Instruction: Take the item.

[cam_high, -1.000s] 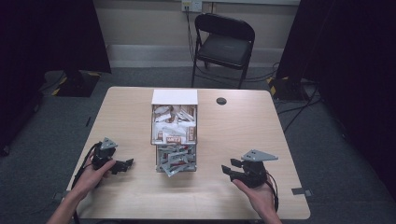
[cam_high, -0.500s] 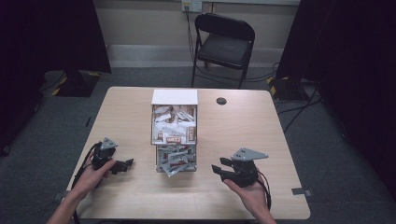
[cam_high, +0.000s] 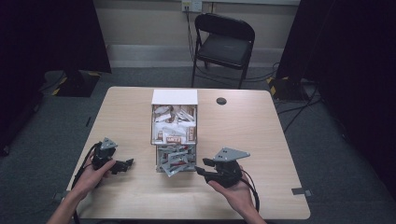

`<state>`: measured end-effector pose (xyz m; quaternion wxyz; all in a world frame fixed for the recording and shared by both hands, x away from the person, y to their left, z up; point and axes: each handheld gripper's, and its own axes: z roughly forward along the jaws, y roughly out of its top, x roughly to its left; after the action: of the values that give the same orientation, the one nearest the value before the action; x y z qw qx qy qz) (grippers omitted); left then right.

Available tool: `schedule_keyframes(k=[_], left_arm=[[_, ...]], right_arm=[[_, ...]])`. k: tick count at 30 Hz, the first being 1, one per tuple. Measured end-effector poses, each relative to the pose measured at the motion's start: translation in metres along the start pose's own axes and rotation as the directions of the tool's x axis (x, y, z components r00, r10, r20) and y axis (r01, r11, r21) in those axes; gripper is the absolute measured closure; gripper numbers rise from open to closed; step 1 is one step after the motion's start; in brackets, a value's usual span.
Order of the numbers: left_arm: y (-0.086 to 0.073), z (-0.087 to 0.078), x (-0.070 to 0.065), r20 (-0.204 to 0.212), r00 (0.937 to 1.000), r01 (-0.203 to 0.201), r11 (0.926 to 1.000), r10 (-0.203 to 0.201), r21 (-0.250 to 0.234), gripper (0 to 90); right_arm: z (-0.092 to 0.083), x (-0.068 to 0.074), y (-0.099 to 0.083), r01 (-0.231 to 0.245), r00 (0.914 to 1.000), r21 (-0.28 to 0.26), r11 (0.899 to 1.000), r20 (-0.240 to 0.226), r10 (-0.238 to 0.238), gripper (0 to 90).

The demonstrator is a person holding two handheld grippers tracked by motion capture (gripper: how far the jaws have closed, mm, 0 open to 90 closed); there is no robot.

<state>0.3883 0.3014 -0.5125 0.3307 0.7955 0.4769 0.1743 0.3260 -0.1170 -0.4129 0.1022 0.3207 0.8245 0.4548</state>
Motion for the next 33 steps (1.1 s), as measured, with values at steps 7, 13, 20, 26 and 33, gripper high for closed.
schedule_keyframes(k=[7,13,20,26,33], left_arm=[[0.000,0.000,0.000,0.001,1.0000,0.000,1.0000,0.000,0.001,0.0],[0.000,0.000,0.000,0.000,1.0000,0.000,1.0000,0.000,-0.001,0.0],[0.000,0.000,0.000,0.000,1.0000,0.000,1.0000,0.000,-0.001,0.0],[0.000,0.000,0.000,0.000,1.0000,0.000,1.0000,0.000,0.000,0.0],[0.000,0.000,0.000,0.001,1.0000,-0.001,1.0000,0.001,0.000,0.0]], right_arm=[[0.008,0.008,0.005,0.034,0.9990,0.002,0.999,-0.029,-0.034,58.2],[0.019,0.013,0.009,0.059,0.9970,0.003,0.998,-0.050,-0.058,60.7],[0.033,0.013,0.010,0.067,0.9958,0.007,0.998,-0.062,-0.066,61.4],[0.045,0.011,0.008,0.064,0.9961,0.015,0.998,-0.061,-0.063,60.2],[0.053,0.011,0.004,0.046,0.9975,0.016,0.999,-0.055,-0.045,64.5]])
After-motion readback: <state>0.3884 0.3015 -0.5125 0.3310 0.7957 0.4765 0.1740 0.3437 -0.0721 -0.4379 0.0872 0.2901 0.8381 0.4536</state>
